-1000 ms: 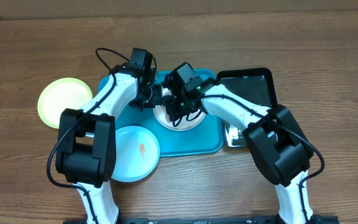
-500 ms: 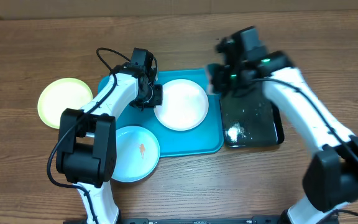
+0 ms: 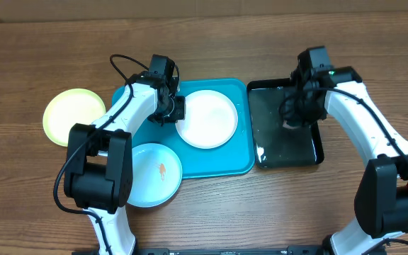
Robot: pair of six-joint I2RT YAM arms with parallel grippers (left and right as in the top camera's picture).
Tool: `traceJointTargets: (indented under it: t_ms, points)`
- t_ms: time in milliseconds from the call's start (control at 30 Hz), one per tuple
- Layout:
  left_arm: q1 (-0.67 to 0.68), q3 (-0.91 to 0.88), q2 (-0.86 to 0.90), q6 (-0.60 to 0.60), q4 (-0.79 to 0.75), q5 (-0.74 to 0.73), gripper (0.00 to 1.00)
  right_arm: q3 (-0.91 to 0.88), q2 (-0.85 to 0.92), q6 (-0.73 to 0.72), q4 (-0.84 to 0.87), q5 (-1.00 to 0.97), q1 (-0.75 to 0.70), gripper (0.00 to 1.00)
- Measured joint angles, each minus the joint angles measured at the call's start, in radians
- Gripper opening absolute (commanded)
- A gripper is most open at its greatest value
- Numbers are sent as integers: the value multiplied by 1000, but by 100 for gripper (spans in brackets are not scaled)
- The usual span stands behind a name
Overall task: Clean dirty plates on tray and stack at the side
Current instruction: 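Return the sponge to the black water tray with the right gripper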
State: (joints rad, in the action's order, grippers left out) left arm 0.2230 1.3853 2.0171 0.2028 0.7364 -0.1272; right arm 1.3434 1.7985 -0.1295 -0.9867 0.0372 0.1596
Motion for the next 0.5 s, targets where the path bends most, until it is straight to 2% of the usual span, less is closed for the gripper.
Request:
traceJointTargets:
  t_ms: [500]
  points:
    - [0, 0, 0, 0, 0, 0, 4, -136, 0, 0, 115, -31, 0, 6]
